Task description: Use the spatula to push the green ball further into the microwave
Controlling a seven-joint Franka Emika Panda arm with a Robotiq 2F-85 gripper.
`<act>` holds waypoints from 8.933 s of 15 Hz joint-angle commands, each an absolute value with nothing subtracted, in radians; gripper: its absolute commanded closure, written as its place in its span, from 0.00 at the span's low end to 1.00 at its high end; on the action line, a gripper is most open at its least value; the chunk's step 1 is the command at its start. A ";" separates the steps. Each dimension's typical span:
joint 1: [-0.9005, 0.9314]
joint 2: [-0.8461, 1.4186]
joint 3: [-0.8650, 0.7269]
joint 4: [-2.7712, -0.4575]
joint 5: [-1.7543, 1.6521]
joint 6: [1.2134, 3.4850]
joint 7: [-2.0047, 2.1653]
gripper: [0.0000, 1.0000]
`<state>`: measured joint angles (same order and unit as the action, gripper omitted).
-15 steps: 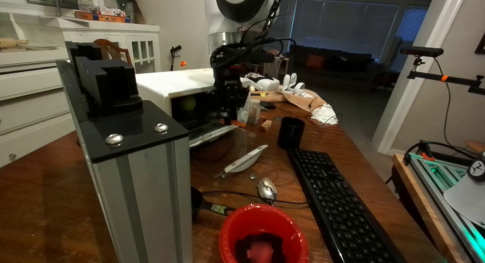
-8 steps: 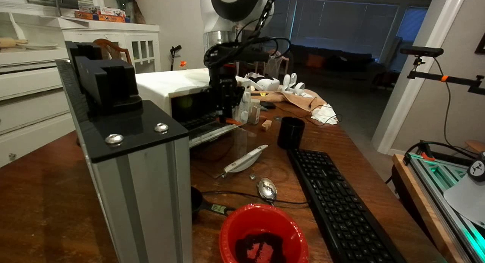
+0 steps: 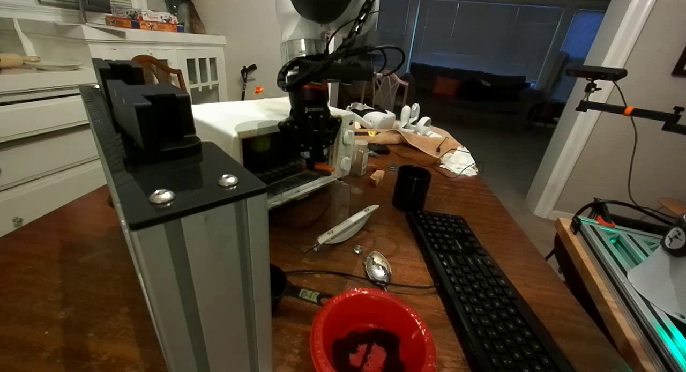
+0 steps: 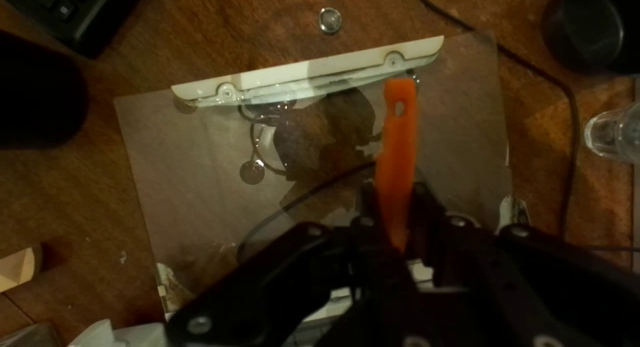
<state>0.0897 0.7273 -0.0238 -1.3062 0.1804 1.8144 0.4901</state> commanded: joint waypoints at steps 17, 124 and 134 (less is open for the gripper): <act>0.048 0.872 -0.008 -1.034 0.235 1.580 0.500 0.95; -0.193 0.166 -0.214 -2.212 0.401 2.184 0.375 0.95; -0.284 0.315 -0.262 -2.160 0.536 2.338 0.493 0.95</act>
<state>-0.2543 0.2728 -0.2626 -2.1935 0.4559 2.3276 0.4699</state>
